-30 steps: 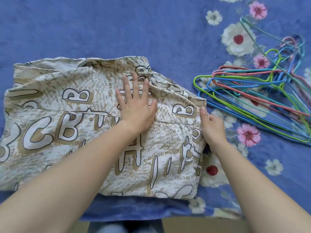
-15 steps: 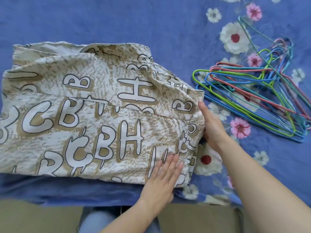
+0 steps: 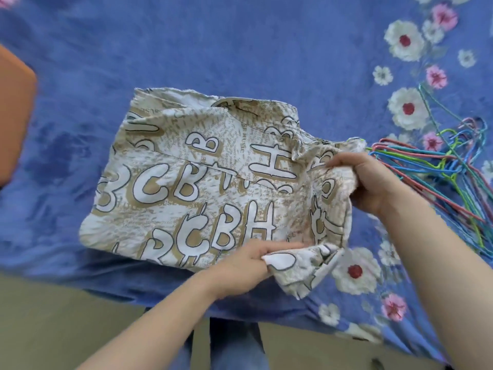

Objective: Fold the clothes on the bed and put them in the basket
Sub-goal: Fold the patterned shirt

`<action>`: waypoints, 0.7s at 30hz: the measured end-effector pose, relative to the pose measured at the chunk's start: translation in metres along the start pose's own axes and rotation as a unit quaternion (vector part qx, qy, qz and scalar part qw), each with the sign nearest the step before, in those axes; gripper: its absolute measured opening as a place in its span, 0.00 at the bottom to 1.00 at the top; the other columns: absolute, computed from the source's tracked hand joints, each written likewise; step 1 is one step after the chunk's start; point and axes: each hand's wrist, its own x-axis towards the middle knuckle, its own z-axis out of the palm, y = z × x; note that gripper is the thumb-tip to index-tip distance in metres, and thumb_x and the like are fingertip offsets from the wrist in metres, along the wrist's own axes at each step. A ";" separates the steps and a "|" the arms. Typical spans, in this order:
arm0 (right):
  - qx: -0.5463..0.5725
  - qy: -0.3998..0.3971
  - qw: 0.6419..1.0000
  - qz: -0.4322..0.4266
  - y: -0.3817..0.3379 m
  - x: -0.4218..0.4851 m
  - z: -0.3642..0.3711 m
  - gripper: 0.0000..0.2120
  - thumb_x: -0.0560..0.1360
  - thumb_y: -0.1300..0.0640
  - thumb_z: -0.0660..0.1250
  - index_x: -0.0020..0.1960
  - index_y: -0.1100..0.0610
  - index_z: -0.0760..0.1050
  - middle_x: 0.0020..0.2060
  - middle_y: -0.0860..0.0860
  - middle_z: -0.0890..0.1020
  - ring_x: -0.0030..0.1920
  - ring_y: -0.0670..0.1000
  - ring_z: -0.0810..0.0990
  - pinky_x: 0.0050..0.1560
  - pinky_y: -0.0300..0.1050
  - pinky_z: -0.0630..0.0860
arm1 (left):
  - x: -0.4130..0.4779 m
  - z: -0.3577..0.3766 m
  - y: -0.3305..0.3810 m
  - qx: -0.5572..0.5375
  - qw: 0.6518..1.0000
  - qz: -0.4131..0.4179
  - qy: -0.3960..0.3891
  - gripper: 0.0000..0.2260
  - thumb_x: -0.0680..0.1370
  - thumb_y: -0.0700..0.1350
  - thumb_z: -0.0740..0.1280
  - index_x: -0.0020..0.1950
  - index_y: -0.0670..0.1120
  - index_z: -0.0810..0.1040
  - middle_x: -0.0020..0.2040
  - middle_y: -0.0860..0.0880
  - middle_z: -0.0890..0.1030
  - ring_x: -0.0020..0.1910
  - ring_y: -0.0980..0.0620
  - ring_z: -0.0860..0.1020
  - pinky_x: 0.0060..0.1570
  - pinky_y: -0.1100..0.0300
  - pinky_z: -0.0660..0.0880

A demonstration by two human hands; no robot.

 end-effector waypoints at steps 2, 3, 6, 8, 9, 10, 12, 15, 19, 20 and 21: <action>0.008 -0.001 1.000 -0.026 -0.024 -0.003 0.041 0.03 0.70 0.63 0.66 0.41 0.56 0.75 0.36 0.52 0.79 0.31 0.48 0.78 0.33 0.39 0.78 | -0.039 -0.034 0.010 -0.113 0.993 0.000 0.041 0.17 0.78 0.31 0.63 0.61 0.47 0.81 0.58 0.49 0.83 0.54 0.56 0.81 0.52 0.62 0.76; 0.011 0.004 0.999 -0.041 -0.032 -0.006 0.058 0.04 0.71 0.63 0.66 0.41 0.55 0.75 0.36 0.52 0.78 0.31 0.47 0.78 0.31 0.38 0.78 | -0.052 -0.043 0.013 -0.156 0.986 0.007 0.059 0.14 0.77 0.33 0.65 0.58 0.46 0.83 0.55 0.45 0.84 0.52 0.52 0.82 0.52 0.59 0.77; -0.001 0.010 0.997 -0.082 -0.054 -0.010 0.143 0.04 0.73 0.64 0.67 0.44 0.57 0.73 0.37 0.53 0.75 0.28 0.47 0.78 0.25 0.39 0.76 | -0.102 -0.088 0.014 -0.250 0.953 0.059 0.159 0.14 0.74 0.35 0.69 0.51 0.53 0.86 0.53 0.50 0.85 0.52 0.55 0.82 0.50 0.62 0.78; -0.020 0.010 0.994 -0.106 -0.059 -0.012 0.196 0.06 0.72 0.65 0.68 0.47 0.60 0.73 0.42 0.56 0.74 0.33 0.50 0.79 0.26 0.42 0.77 | -0.126 -0.113 0.000 -0.299 0.929 0.068 0.207 0.15 0.73 0.37 0.66 0.51 0.55 0.86 0.55 0.51 0.84 0.55 0.55 0.82 0.49 0.63 0.78; -0.041 0.000 0.992 -0.118 -0.059 -0.012 0.224 0.07 0.73 0.64 0.68 0.50 0.61 0.73 0.44 0.58 0.74 0.34 0.52 0.79 0.26 0.44 0.78 | -0.138 -0.128 -0.010 -0.310 0.923 0.062 0.218 0.15 0.75 0.36 0.66 0.54 0.53 0.86 0.58 0.49 0.83 0.58 0.52 0.81 0.52 0.59 0.79; -0.069 -0.022 0.990 -0.121 -0.056 -0.013 0.251 0.10 0.74 0.61 0.69 0.52 0.63 0.73 0.44 0.59 0.76 0.33 0.54 0.80 0.26 0.46 0.79 | -0.149 -0.143 -0.025 -0.288 0.926 0.046 0.237 0.14 0.77 0.34 0.67 0.56 0.50 0.85 0.59 0.47 0.82 0.60 0.49 0.79 0.57 0.53 0.78; -0.135 -0.066 0.983 -0.108 -0.048 -0.012 0.287 0.17 0.76 0.51 0.68 0.59 0.62 0.74 0.43 0.60 0.79 0.34 0.56 0.82 0.34 0.52 0.83 | -0.162 -0.163 -0.045 -0.156 0.955 -0.012 0.250 0.14 0.72 0.36 0.70 0.52 0.51 0.85 0.56 0.50 0.84 0.60 0.51 0.80 0.60 0.50 0.77; -0.287 -0.052 0.945 -0.150 -0.023 0.001 0.305 0.23 0.77 0.43 0.64 0.65 0.58 0.73 0.53 0.55 0.81 0.48 0.52 0.81 0.52 0.53 0.81 | -0.178 -0.185 -0.058 -0.090 0.968 -0.089 0.217 0.27 0.61 0.33 0.65 0.57 0.49 0.82 0.57 0.51 0.83 0.61 0.54 0.79 0.65 0.49 0.73; -0.444 0.022 0.845 -0.299 0.005 0.008 0.285 0.24 0.79 0.49 0.62 0.73 0.55 0.67 0.59 0.50 0.78 0.57 0.48 0.76 0.53 0.42 0.73 | -0.182 -0.203 -0.058 -0.225 0.942 -0.101 0.226 0.36 0.63 0.46 0.76 0.69 0.52 0.70 0.62 0.51 0.81 0.60 0.52 0.80 0.56 0.51 0.78; -0.473 0.034 0.814 -0.336 0.013 0.010 0.282 0.25 0.80 0.48 0.62 0.74 0.55 0.66 0.61 0.50 0.76 0.61 0.49 0.74 0.57 0.42 0.70 | -0.178 -0.205 -0.055 -0.194 0.945 -0.096 0.244 0.31 0.67 0.49 0.77 0.67 0.52 0.71 0.60 0.52 0.82 0.57 0.53 0.81 0.54 0.55 0.78; -0.500 0.040 0.782 -0.371 0.020 0.013 0.280 0.26 0.80 0.48 0.61 0.75 0.54 0.64 0.65 0.51 0.74 0.65 0.49 0.71 0.62 0.44 0.68 | -0.171 -0.205 -0.051 -0.147 0.948 -0.083 0.270 0.24 0.71 0.49 0.76 0.64 0.52 0.73 0.56 0.53 0.84 0.54 0.54 0.82 0.51 0.60 0.78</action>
